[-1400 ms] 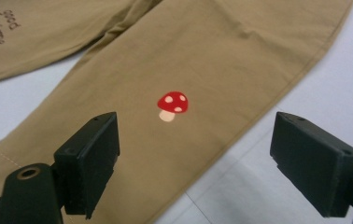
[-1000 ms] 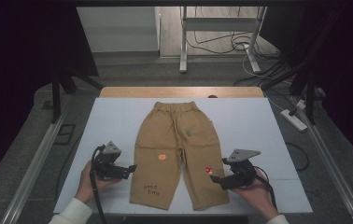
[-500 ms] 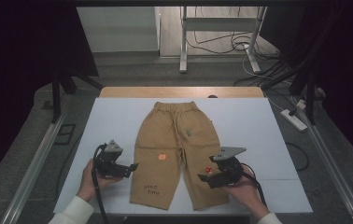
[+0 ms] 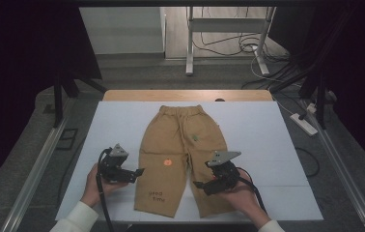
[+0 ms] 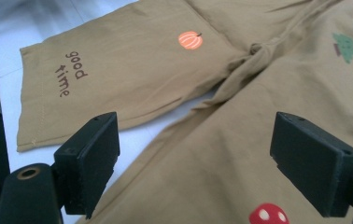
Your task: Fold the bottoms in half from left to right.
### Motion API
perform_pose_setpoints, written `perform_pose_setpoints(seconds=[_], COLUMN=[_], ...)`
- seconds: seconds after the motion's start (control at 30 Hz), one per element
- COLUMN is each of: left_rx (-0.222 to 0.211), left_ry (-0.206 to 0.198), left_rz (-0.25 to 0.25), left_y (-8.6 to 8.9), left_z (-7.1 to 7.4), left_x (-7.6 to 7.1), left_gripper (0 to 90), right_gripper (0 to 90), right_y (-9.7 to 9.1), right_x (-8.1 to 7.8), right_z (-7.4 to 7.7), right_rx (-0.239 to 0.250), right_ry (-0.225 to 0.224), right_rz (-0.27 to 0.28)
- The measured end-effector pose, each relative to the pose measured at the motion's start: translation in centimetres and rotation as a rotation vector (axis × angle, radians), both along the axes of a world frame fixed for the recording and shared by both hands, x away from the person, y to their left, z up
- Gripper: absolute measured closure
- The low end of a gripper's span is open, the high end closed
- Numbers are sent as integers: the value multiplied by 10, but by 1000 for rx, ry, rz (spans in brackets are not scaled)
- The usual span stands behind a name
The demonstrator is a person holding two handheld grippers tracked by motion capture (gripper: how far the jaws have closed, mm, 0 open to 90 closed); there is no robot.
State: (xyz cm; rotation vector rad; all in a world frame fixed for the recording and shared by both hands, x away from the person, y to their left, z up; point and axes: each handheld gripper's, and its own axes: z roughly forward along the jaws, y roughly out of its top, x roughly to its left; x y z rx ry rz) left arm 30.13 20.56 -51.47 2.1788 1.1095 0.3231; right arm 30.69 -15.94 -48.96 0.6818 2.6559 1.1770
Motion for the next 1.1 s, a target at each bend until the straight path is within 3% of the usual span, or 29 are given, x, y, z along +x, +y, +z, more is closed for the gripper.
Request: perform_pose_setpoints(seconds=[1.1], left_rx=[-6], left_ry=[-4], left_rz=[4], left_y=[-2], left_z=[1], left_x=[6], left_gripper=[110], right_gripper=[164], right_y=[62], right_x=[-5], right_z=[-7], right_rx=[-60], right_ry=[9], right_rz=[103])
